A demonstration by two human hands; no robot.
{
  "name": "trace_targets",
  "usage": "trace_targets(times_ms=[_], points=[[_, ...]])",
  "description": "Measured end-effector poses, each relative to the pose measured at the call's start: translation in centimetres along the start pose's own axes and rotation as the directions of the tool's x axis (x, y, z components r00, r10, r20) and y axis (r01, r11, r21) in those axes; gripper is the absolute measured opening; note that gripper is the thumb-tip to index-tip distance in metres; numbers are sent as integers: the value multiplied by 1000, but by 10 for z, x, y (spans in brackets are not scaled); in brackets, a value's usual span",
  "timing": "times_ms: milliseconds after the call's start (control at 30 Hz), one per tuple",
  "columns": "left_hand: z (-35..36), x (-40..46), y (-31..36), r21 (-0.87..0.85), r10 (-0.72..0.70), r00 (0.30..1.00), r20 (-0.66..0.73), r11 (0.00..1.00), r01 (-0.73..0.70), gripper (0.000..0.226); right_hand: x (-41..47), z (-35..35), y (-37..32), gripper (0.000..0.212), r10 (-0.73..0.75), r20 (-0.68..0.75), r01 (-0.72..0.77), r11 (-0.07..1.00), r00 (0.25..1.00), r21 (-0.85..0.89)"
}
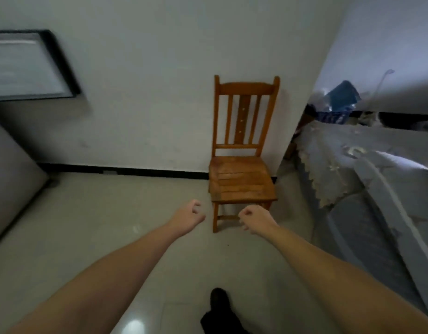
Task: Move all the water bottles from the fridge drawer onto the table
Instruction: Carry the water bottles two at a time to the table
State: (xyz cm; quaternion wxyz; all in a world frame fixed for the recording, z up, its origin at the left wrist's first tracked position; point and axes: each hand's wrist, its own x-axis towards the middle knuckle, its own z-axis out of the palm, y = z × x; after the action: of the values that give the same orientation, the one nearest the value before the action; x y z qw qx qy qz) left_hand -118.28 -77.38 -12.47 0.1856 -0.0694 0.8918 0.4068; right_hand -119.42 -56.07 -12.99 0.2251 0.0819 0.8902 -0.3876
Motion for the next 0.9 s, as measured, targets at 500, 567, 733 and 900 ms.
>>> trace_targets(times_ms=[500, 567, 733, 900], points=[[-149, 95, -51, -247, -355, 845, -399, 929, 274, 39, 203, 54, -221, 22, -346, 360, 405, 909, 867, -102], [-170, 100, -70, -295, -406, 809, -424, 907, 301, 37, 216, 78, -248, 21, -360, 421, 439, 893, 833, -104], [-228, 127, -121, -386, -484, 747, -456, 864, 325, 36, 252, 135, -317, 14, -398, 498, 515, 849, 771, -119], [-319, 159, -173, -422, -487, 734, -472, 857, 297, 36, 286, 201, -418, 14, -431, 520, 554, 827, 737, -100]])
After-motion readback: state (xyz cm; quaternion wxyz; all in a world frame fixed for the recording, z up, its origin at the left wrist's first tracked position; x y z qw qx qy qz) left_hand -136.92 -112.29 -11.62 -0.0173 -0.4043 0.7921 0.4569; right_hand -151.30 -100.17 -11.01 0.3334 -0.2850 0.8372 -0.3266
